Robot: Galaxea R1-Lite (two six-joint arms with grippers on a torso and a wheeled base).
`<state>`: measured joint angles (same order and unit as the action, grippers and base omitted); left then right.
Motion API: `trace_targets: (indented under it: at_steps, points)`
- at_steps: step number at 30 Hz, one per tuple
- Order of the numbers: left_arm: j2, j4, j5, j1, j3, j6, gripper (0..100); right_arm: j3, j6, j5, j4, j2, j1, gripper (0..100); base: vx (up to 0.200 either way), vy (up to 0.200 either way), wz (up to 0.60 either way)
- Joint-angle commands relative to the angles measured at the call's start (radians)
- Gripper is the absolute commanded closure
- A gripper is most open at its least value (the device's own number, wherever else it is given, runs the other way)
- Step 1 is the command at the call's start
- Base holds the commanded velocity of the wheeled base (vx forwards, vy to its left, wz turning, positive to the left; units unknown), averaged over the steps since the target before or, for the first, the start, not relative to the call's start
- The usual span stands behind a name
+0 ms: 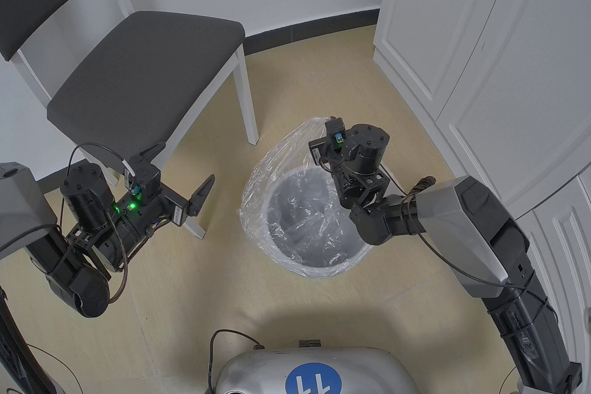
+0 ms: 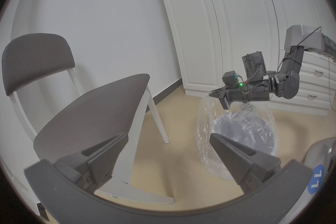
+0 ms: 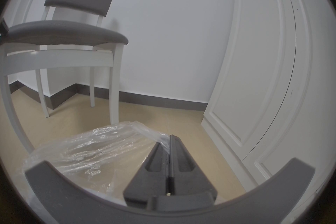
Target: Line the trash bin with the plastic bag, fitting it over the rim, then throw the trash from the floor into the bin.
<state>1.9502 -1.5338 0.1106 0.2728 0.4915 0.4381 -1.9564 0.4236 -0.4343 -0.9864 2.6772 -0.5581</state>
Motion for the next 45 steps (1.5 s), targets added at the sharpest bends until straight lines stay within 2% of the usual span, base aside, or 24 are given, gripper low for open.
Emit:
trace_targets:
  at_steps: [1,4,12,24,30,31,36,41,45]
  points:
    - [0.001,0.000,0.000,0.000,-0.004,0.001,0,0.166,0.001,0.002,0.008,-0.079,-0.022,100,0.000,0.000,0.00]
    - [0.001,0.000,0.000,0.000,-0.005,0.001,0,0.220,0.000,0.002,0.025,-0.094,-0.019,100,0.000,0.000,0.00]
    - [0.001,0.000,0.000,0.000,0.001,-0.001,0,0.221,0.001,0.002,0.029,-0.094,-0.006,100,0.000,0.000,0.00]
    - [0.003,0.000,0.000,0.000,0.001,-0.001,0,0.117,-0.005,0.003,0.041,-0.046,0.012,100,0.000,0.000,0.00]
    - [0.007,0.000,0.000,0.000,0.001,0.001,0,0.119,-0.005,0.003,0.051,-0.046,0.007,100,0.000,0.000,0.00]
    - [0.007,0.000,0.000,0.000,0.001,0.001,0,0.123,-0.005,0.003,0.049,-0.050,0.007,0,0.000,0.000,0.00]
    - [0.007,0.000,0.000,0.002,0.001,0.001,0,0.155,-0.013,0.023,0.048,-0.089,0.007,0,0.000,0.000,0.00]
    - [0.010,0.000,0.000,0.006,-0.004,0.001,0,0.370,-0.020,0.081,0.121,-0.270,0.007,0,0.000,0.000,0.00]
    - [0.015,0.000,0.003,0.013,-0.008,0.011,0,0.513,-0.135,0.120,0.227,-0.438,0.006,0,0.000,0.000,0.00]
